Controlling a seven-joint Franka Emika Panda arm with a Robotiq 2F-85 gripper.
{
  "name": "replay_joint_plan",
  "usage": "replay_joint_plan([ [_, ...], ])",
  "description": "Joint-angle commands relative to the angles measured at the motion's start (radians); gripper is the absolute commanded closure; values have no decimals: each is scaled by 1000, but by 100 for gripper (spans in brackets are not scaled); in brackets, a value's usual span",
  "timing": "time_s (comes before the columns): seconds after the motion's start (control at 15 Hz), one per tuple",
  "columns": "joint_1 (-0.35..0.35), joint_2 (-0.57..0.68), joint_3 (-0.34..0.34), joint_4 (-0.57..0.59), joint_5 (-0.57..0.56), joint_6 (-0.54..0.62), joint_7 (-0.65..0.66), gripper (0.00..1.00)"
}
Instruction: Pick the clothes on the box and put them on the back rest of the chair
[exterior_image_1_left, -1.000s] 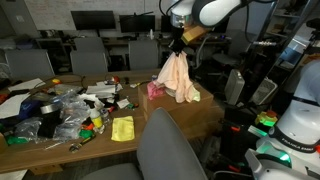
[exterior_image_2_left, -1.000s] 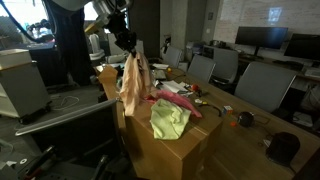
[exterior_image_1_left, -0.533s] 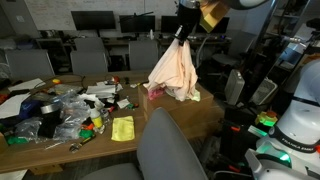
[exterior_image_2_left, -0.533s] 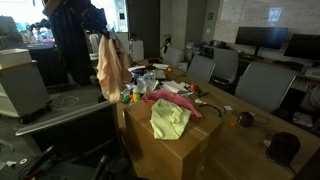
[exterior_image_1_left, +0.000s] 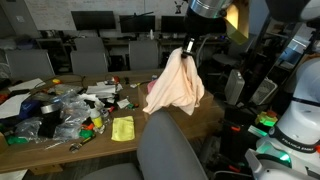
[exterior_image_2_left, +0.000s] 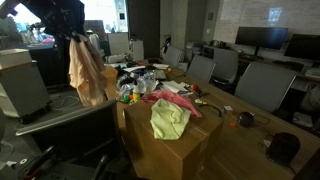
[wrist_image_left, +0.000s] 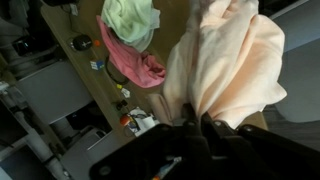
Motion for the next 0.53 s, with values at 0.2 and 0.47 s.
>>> replay_joint_plan([
  [0.2, 87, 14, 48, -57, 107, 68, -127, 98],
  [0.47, 106, 65, 88, -66, 105, 71, -145, 98],
])
